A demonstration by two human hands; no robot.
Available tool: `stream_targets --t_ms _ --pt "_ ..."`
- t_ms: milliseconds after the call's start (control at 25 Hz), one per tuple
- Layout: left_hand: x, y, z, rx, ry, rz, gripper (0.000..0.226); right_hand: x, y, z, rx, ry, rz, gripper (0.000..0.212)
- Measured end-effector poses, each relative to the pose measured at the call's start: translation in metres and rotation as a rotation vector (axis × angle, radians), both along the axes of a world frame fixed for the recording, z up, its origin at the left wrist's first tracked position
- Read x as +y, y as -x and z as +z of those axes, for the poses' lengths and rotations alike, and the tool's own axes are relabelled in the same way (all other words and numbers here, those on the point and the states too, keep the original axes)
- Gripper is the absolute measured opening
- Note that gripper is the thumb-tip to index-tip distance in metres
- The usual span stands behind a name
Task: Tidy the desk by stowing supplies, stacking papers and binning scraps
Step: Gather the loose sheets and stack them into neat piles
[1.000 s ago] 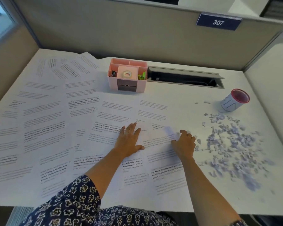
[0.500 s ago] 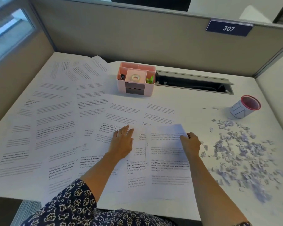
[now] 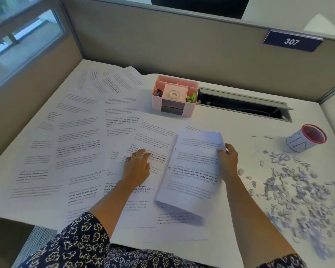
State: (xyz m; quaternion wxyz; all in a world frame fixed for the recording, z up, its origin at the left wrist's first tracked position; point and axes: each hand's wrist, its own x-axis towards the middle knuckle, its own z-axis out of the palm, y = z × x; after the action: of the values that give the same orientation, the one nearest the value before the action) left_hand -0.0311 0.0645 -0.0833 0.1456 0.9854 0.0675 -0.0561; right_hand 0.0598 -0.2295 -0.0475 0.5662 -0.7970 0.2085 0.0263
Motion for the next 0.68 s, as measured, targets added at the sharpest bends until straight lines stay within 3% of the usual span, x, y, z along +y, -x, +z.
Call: stream_targets --t_ms 160,320,560,680 --pt "0.005 -0.003 0.001 0.003 -0.005 -0.006 0.039 0.007 -0.006 0.013 0.019 -0.180 -0.068 0.019" --pt "0.009 -0.012 0.009 -0.027 0.108 0.082 0.035 0.028 -0.014 0.013 0.081 -0.221 -0.034 0.019" --pt "0.027 -0.027 0.028 -0.036 0.612 0.357 0.037 0.089 -0.016 0.007 0.149 -0.212 0.049 0.029" --pt "0.040 -0.032 0.032 -0.043 0.667 0.413 0.038 0.115 -0.017 0.011 0.177 -0.248 0.041 0.037"
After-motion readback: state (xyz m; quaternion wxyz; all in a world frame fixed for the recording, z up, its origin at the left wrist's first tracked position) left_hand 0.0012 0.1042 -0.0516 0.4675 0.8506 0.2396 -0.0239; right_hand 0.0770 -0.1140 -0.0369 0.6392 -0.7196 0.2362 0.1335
